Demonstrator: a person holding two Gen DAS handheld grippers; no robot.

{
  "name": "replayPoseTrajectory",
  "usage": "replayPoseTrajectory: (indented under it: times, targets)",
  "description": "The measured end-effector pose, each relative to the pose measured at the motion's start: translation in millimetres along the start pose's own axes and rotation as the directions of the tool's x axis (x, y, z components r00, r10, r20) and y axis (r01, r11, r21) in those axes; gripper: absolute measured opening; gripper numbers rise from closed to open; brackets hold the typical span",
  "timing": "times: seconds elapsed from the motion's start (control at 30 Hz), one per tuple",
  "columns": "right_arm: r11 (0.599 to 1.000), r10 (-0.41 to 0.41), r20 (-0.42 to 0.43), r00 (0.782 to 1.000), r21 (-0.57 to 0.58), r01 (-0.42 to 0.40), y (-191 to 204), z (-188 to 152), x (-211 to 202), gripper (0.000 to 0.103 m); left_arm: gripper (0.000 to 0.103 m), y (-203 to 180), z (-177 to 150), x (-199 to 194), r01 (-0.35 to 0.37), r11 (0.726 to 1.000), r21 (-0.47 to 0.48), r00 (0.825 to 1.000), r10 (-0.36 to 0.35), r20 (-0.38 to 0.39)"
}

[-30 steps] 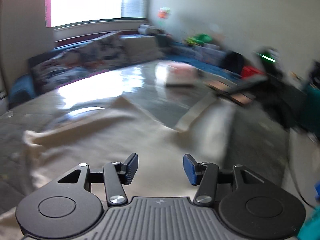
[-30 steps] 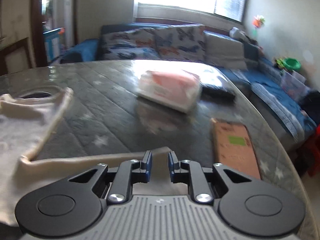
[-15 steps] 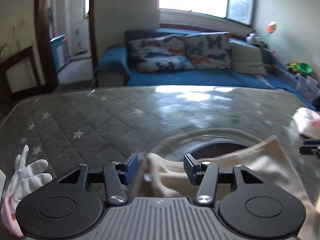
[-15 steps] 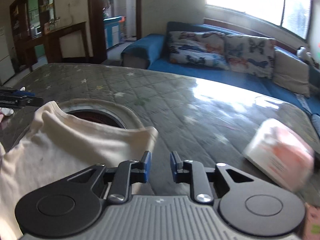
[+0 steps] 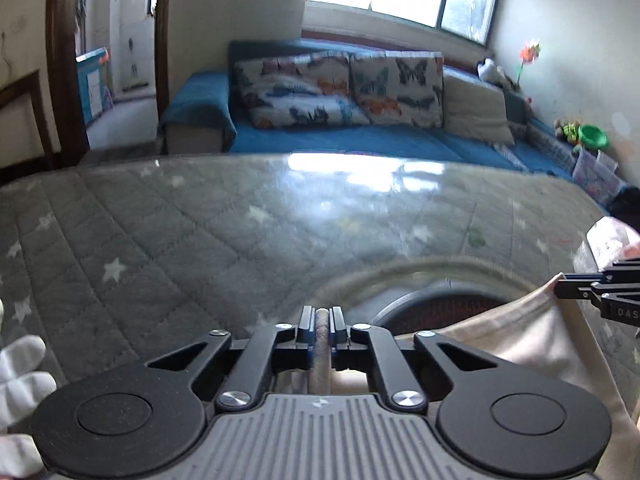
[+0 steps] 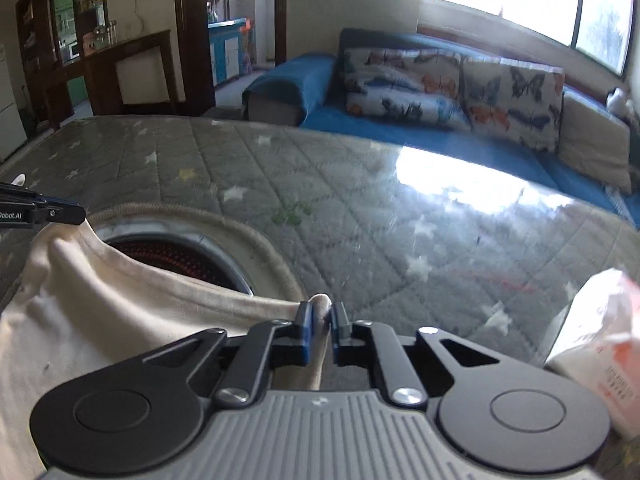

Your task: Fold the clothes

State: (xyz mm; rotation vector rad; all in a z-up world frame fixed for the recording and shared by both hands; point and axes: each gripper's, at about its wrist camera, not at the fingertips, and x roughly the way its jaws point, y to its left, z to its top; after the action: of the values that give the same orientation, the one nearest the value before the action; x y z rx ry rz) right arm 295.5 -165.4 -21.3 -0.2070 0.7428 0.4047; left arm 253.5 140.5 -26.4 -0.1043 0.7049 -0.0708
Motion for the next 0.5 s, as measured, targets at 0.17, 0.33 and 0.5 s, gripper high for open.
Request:
replayPoseTrajectory:
  times: [0.17, 0.33, 0.5]
  targets:
    - [0.999, -0.039, 0.060, 0.997, 0.010, 0.038, -1, 1, -6, 0.007, 0.006, 5, 0, 1, -0.018, 0.999, -0.035, 0.998, 0.020, 0.059]
    - [0.997, -0.075, 0.025, 0.997, 0.004, 0.075, -3, -1, 6, 0.017, 0.011, 6, -3, 8, -0.036, 0.998, -0.051, 0.998, 0.039, 0.042]
    - [0.999, -0.004, 0.036, 0.999, -0.043, 0.006, 13, -1, -17, 0.024, 0.012, 18, -5, -22, -0.058, 0.995, -0.075, 0.997, 0.062, 0.045]
